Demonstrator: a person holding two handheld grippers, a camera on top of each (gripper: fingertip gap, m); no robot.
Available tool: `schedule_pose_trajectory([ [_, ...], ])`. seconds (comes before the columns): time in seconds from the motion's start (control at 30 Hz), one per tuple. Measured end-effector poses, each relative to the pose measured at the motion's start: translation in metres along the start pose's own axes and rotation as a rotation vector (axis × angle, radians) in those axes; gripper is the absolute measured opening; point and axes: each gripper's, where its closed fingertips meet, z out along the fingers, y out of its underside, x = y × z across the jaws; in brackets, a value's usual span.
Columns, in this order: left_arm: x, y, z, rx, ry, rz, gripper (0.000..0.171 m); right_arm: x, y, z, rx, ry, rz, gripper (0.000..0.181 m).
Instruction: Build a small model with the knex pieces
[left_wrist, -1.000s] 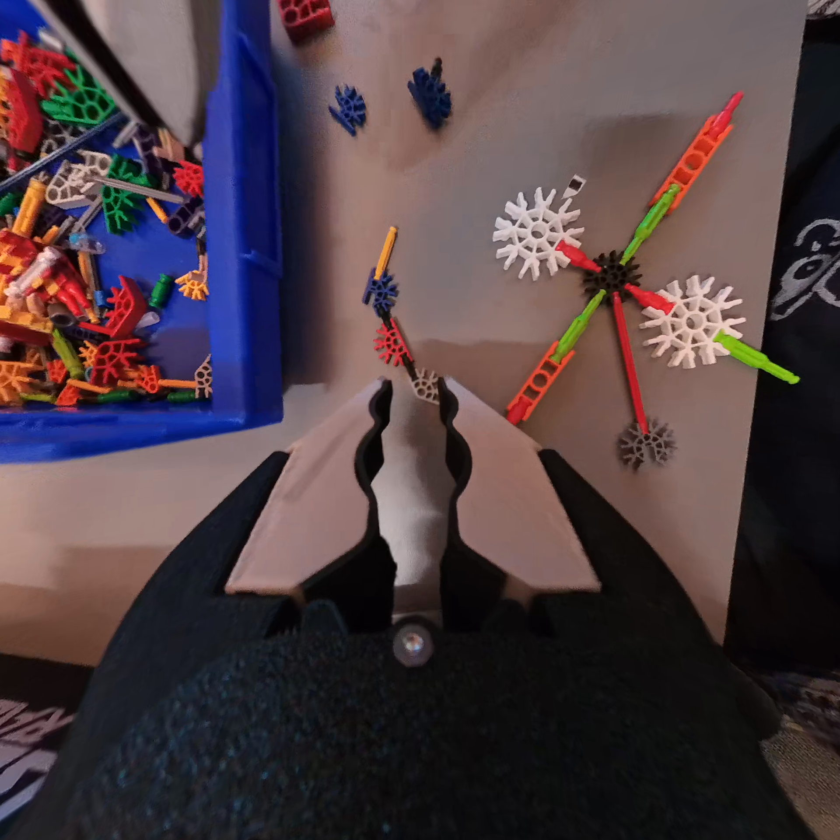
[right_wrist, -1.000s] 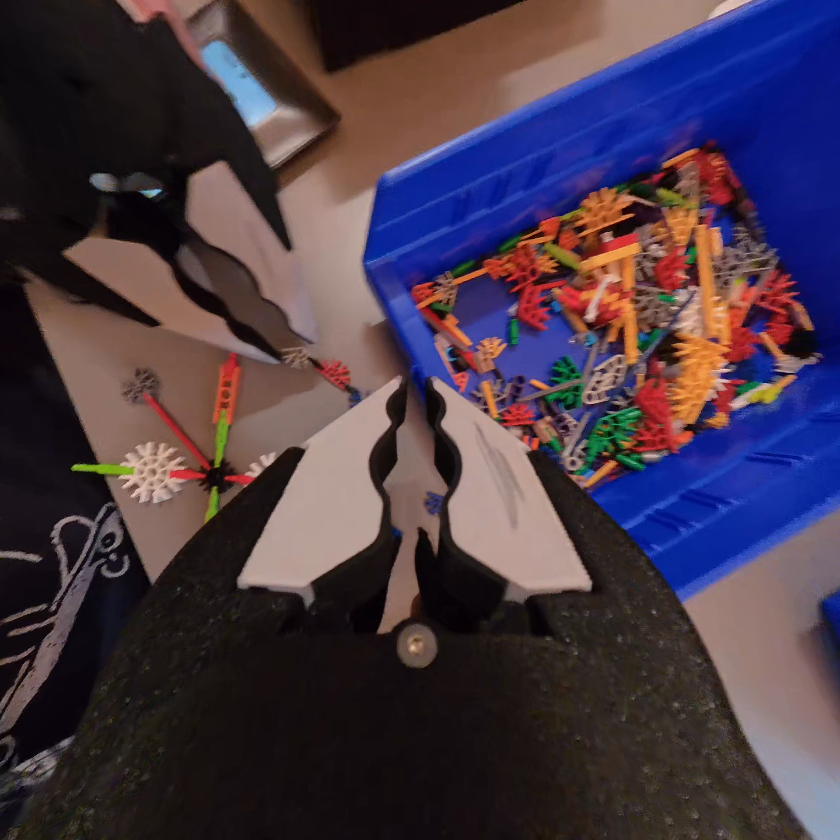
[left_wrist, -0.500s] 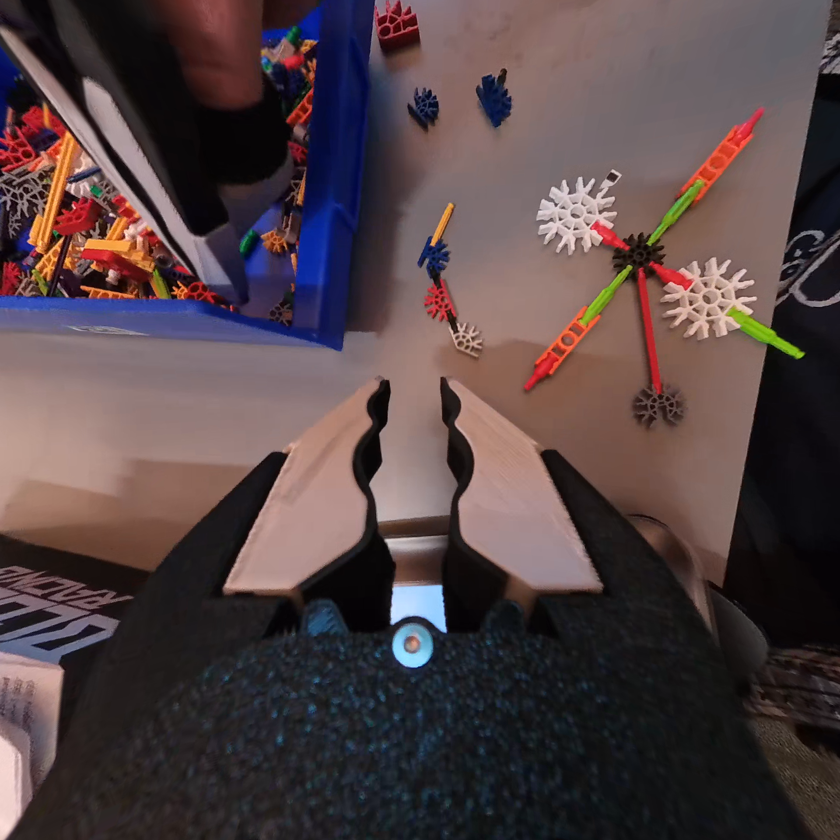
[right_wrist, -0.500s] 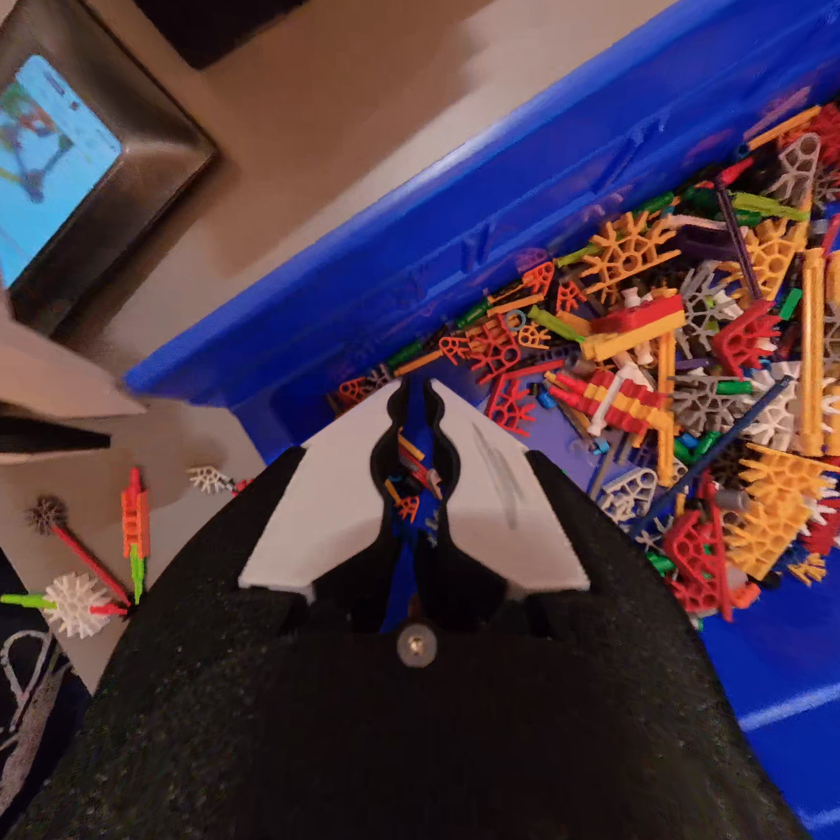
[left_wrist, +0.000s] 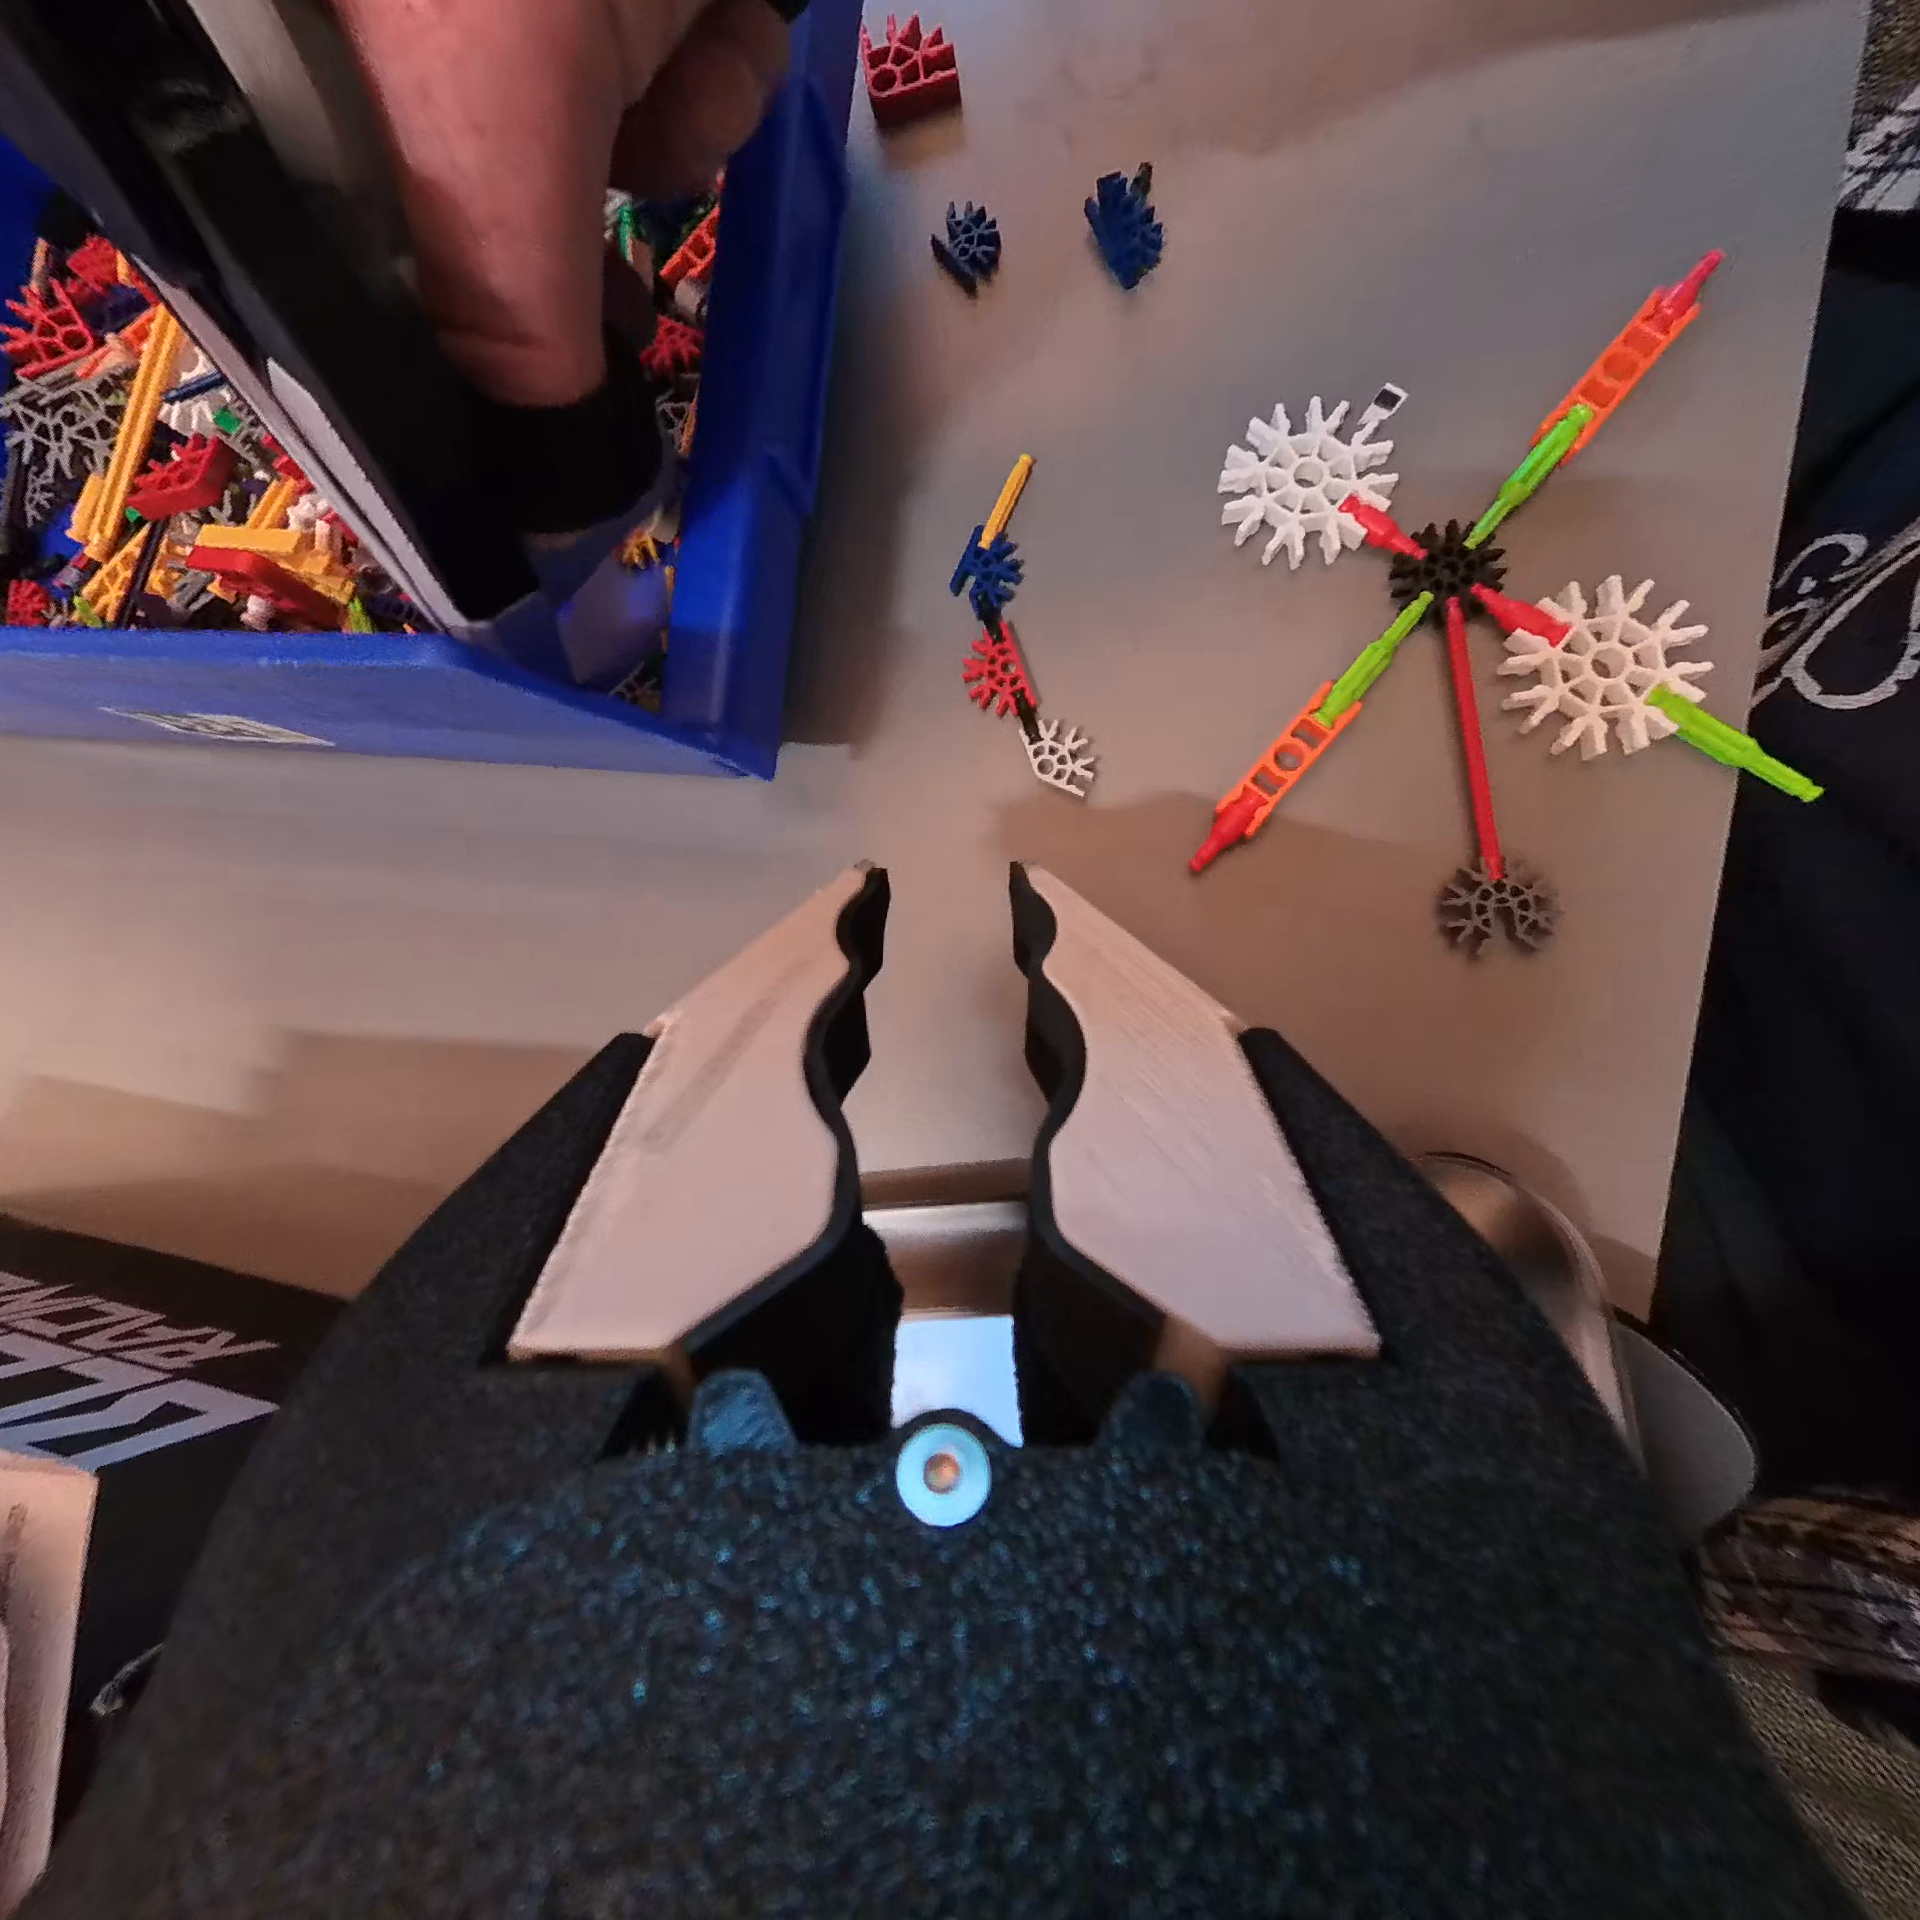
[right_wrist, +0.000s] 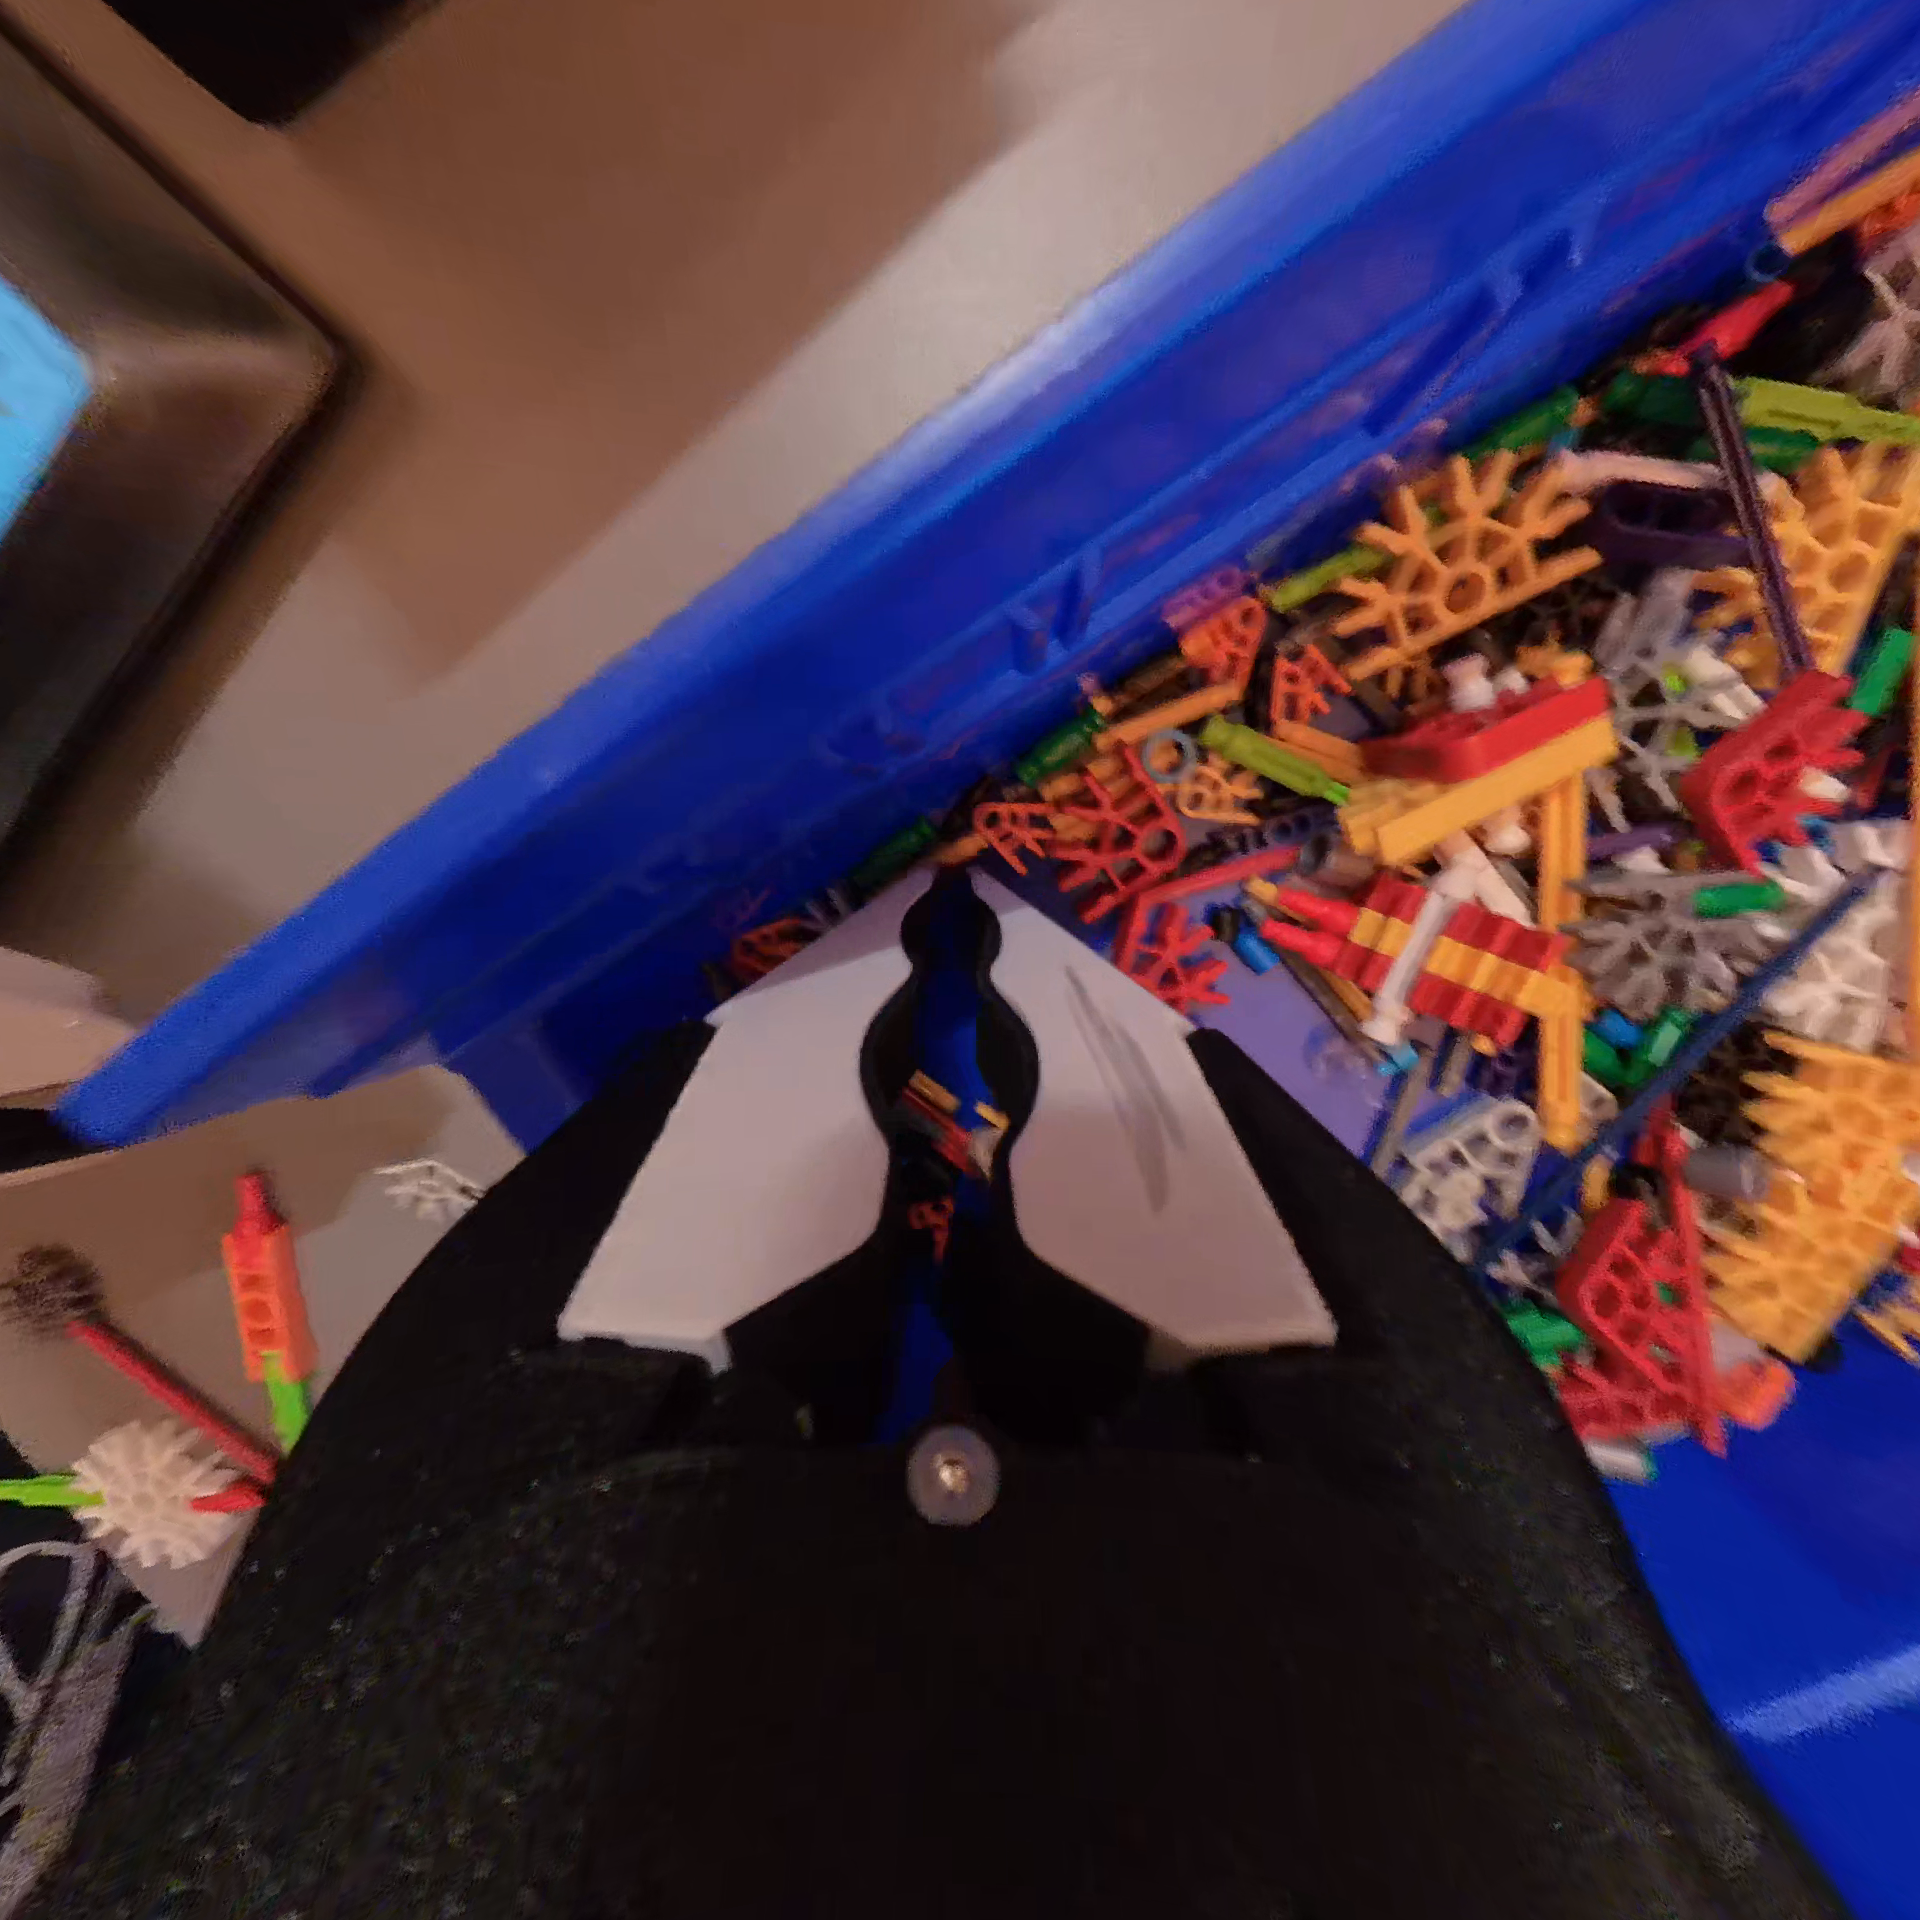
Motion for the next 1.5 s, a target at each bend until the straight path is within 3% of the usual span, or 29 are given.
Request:
schedule_pose_trajectory([
  [0.23,-0.003,0.005,-0.007,-0.006,-0.020,-0.007,0.023,0.015,0.011,-0.007,-0.086,0.116,-0.051,0.000],
  [0.33,-0.004,0.007,-0.009,-0.006,-0.026,-0.011,0.024,0.000,0.000,-0.010,-0.015,0.020,-0.021,0.001],
  [0.5,-0.006,0.004,-0.008,-0.004,-0.027,-0.008,0.024,0.008,0.007,-0.004,-0.051,0.066,-0.005,0.005],
  [0.77,-0.006,0.007,-0.006,-0.007,-0.023,-0.009,0.024,0.014,0.008,-0.019,0.030,0.028,0.051,0.005],
  [0.97,-0.006,0.006,-0.004,-0.009,-0.021,-0.004,0.024,0.021,0.020,-0.020,0.002,0.012,0.073,0.008],
  [1.5,-0.007,0.005,-0.003,-0.018,-0.023,0.000,0.025,0.012,0.021,-0.012,-0.023,0.039,-0.031,0.000],
])
